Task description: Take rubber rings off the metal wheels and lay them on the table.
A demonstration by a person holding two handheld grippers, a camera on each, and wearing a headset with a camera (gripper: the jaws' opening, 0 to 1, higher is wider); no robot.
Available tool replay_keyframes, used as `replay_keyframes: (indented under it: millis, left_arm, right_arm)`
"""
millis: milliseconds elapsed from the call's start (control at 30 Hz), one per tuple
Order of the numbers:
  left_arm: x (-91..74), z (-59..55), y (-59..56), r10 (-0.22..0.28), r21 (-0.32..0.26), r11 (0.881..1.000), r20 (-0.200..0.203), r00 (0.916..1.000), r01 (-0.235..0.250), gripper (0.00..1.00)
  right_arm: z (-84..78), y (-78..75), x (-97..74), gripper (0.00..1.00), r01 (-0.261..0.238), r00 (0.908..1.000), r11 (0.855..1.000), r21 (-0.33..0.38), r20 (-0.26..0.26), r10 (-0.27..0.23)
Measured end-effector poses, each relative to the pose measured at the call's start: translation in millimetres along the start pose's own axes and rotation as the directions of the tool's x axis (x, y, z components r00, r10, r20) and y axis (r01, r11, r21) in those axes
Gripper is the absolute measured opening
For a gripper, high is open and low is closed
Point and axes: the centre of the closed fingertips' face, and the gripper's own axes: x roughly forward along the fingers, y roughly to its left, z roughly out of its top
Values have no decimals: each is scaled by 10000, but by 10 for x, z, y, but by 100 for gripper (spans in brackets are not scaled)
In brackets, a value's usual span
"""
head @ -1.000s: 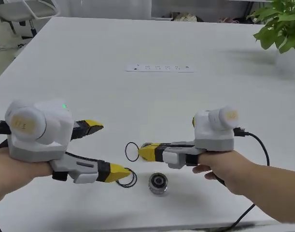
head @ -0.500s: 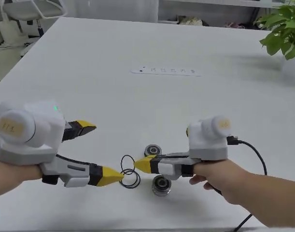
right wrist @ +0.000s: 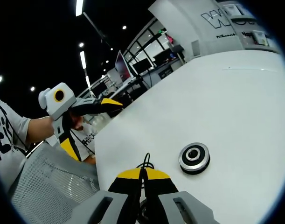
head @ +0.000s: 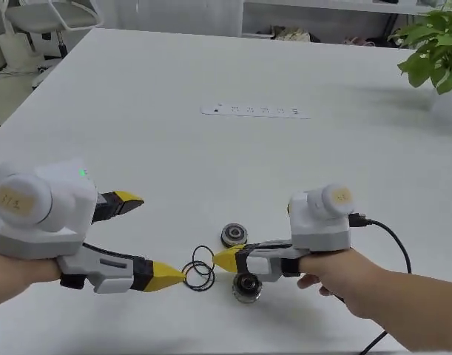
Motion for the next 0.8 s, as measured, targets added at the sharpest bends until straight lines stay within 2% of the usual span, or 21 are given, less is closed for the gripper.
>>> replay_keyframes:
  millis: [267,500,800]
  left_arm:
    - [3,-5,-4,5,10,10000,-52,10000,-5,79]
    - [-4,-38,10,35,-35,10000,-162,9999,-35,78]
    - [27,0,7,-73,-216,9997,-120,9999,71,77]
  right_arm:
    - [-45,-98,-12,0,481,9985,9984,-291,-235,-488]
    - [-55,-160,-28,8,749,9965,9956,-556,-339,-768]
    - [78,-188,-127,12,865,9962,9948,-542,95,-861]
